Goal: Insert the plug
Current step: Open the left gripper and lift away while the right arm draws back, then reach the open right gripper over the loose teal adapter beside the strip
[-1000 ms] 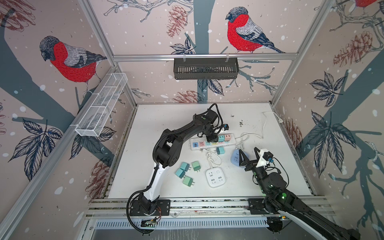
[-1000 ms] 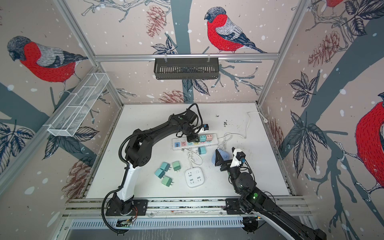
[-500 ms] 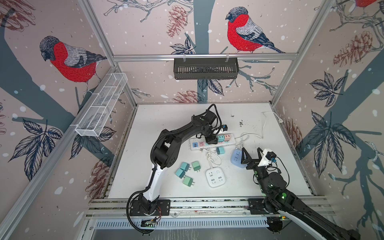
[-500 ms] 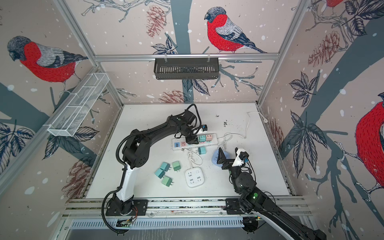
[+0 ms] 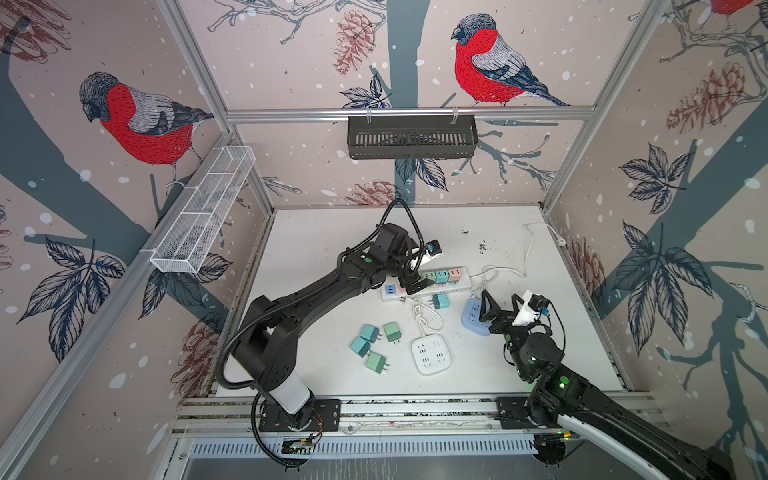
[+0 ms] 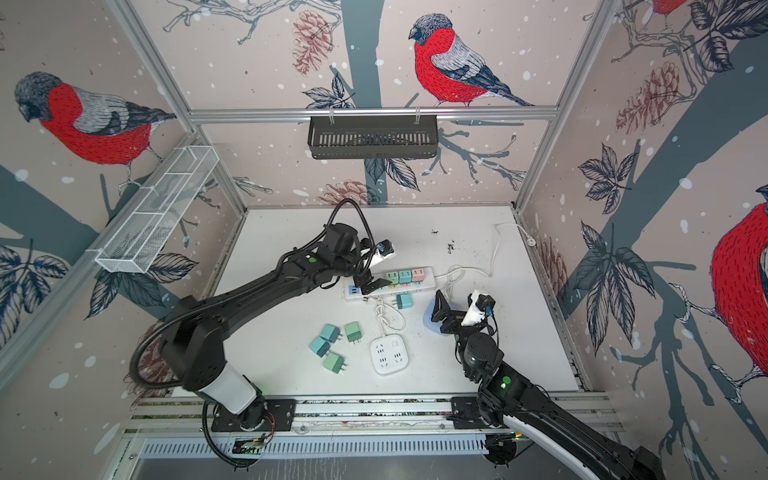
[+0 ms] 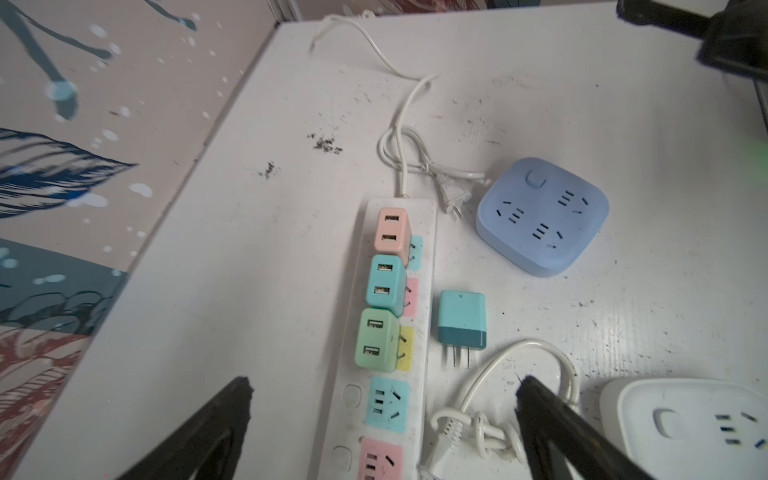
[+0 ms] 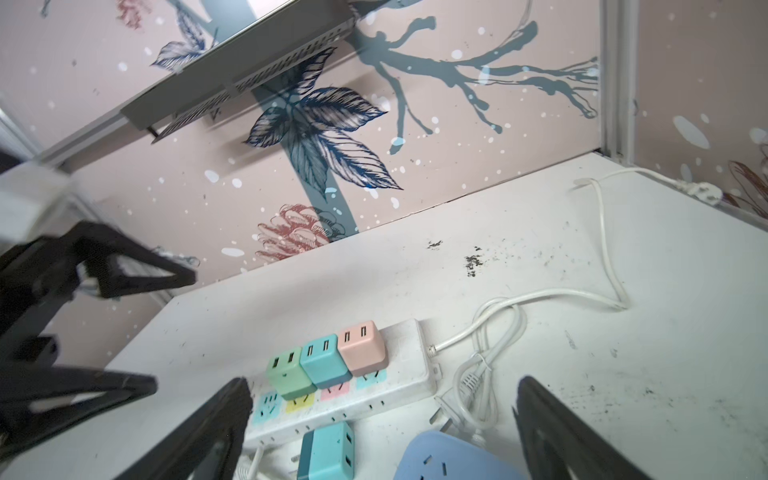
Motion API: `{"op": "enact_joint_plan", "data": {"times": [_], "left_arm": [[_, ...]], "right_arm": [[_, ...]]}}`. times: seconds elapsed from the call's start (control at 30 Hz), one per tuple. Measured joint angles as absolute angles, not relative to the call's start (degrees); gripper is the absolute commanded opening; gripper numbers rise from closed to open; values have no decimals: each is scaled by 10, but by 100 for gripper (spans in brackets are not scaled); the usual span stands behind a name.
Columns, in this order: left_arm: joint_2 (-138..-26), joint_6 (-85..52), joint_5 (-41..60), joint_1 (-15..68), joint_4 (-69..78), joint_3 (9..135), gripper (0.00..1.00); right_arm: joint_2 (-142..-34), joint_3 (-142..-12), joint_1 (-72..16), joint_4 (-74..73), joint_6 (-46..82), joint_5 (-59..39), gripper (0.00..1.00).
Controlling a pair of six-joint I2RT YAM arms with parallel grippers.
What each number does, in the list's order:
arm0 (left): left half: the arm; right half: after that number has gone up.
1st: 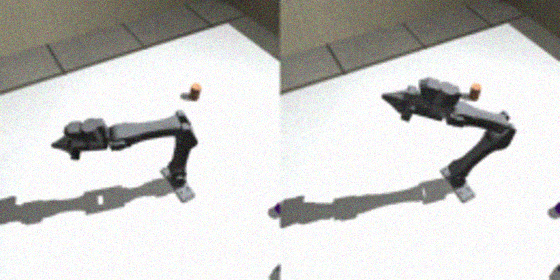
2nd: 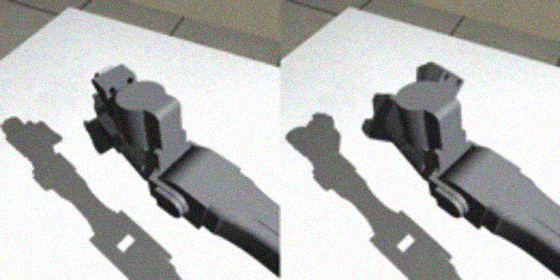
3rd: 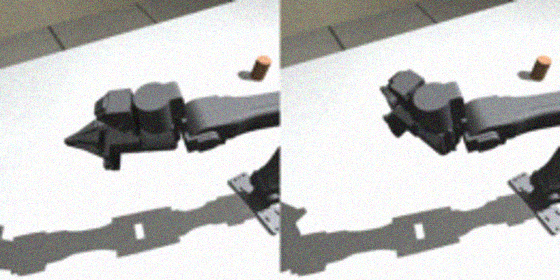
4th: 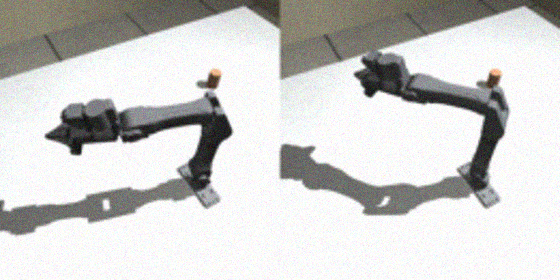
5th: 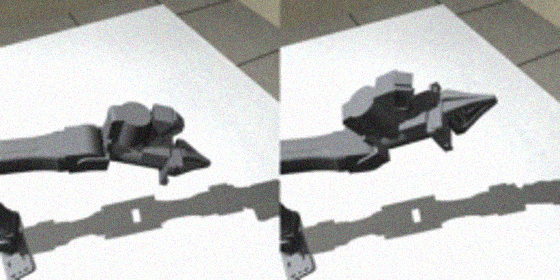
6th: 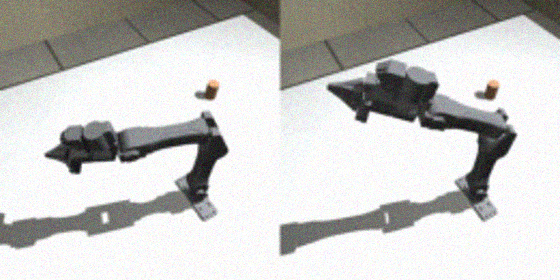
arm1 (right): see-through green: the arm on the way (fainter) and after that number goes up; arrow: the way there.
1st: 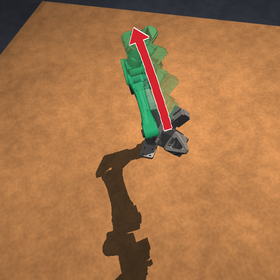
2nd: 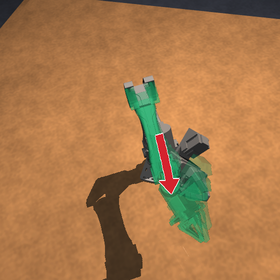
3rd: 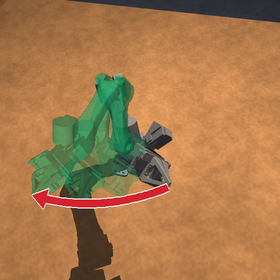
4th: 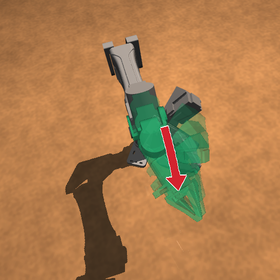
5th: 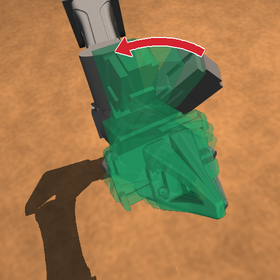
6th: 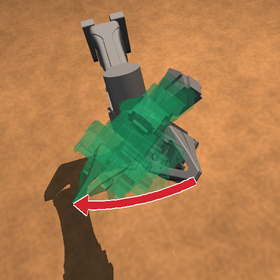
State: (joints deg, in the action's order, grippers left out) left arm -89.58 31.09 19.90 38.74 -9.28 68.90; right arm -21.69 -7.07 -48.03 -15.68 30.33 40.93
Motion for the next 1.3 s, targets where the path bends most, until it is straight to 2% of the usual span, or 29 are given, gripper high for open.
{"op": "enact_joint_plan", "data": {"times": [0.17, 0.27, 0.37, 0.5, 0.67, 0.87, 1.3], "left_arm": [[-739, 245, 134, 386, 78, 531, 99], [-658, 219, 107, 385, 176, 437, 99], [-610, 203, 98, 384, 225, 398, 99], [-596, 180, 96, 384, 279, 390, 99], [-602, 165, 94, 384, 295, 390, 99], [-592, 156, 135, 384, 305, 388, 99], [-582, 165, 196, 384, 297, 392, 99]], "right_arm": [[-335, -161, -480, -69, 438, 466, 100], [-399, -201, -480, -34, 466, 464, 99], [-451, -260, -478, 17, 467, 454, 100], [-479, -321, -475, 67, 459, 432, 100], [-463, -262, -478, 63, 433, 336, 99], [-483, -244, -497, 52, 457, 301, 99], [-674, -352, -522, 52, 501, 260, 89]]}}
